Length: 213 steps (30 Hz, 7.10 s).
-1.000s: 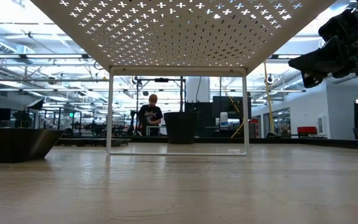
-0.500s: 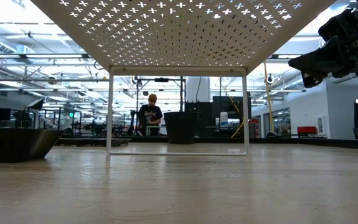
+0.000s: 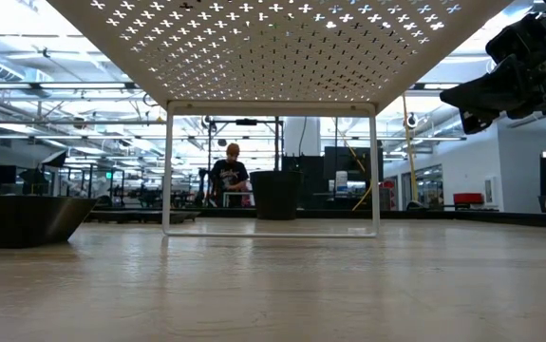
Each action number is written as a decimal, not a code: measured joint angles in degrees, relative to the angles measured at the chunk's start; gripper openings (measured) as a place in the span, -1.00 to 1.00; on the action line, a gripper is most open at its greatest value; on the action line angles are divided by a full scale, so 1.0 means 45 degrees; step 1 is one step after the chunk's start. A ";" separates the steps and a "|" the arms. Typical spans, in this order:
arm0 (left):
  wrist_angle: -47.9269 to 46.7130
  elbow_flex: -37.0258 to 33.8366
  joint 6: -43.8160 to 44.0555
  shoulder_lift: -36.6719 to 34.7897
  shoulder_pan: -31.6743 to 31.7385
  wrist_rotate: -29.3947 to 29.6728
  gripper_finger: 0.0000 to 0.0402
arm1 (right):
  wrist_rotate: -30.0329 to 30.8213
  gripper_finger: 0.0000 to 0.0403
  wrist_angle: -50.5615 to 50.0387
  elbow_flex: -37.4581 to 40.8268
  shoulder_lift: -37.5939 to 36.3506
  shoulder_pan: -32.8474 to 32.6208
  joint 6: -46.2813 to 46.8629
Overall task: Pick & Place Mini shaped plates
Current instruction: Stack the top distorted square plate on top of the distorted square plate on the shelf, then stack the right distorted square plate on top of the distorted square plate on the shelf
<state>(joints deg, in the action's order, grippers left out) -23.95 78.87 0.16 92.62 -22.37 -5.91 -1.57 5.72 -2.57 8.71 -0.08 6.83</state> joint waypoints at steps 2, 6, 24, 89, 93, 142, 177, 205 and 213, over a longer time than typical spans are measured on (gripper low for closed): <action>0.0013 0.0000 0.0000 0.0000 0.0011 0.0005 -0.93 | -0.0004 -1.00 -0.0002 0.0000 -0.0005 0.0000 0.0000; 0.0015 0.0000 0.0006 0.0000 0.0014 0.0010 -0.98 | -0.0004 -1.00 0.0000 0.0000 -0.0004 0.0000 0.0000; 0.0015 0.0000 -0.0409 0.0000 -0.0063 0.0005 -0.67 | 0.0000 -1.00 -0.0004 0.0000 -0.0004 -0.0004 0.0000; -0.0981 -1.0020 0.7067 -0.6246 -0.0763 0.4236 -0.70 | -0.0004 -1.00 0.0000 0.0000 0.0005 -0.0005 0.0000; -0.0214 -1.0018 0.6711 -0.6076 -0.0877 0.4228 -0.67 | 0.0001 -1.00 0.0000 0.0000 0.0005 0.0000 0.0000; 0.0007 -1.0015 0.6561 -0.3748 -0.1284 0.3944 -0.88 | 0.0001 -1.00 -0.0004 0.0000 0.0010 -0.0004 0.0000; -0.1067 -0.9301 0.4200 -0.8376 -0.1307 0.6106 -0.97 | 0.0000 -1.00 -0.0002 0.0000 0.0008 0.0000 -0.0001; 0.6923 -0.9292 -0.0140 -0.9504 -0.1311 0.4277 -0.97 | 0.0001 -1.00 0.0000 0.0000 0.0005 0.0000 0.0000; 0.9287 -0.9275 -0.1073 -0.7673 -0.1299 0.2880 -0.98 | -0.0003 -1.00 -0.0001 0.0000 0.0009 -0.0004 -0.0001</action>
<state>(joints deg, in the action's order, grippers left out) 17.85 37.13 -4.67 58.09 -28.22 7.05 -1.58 5.71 -2.57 8.75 -0.09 6.82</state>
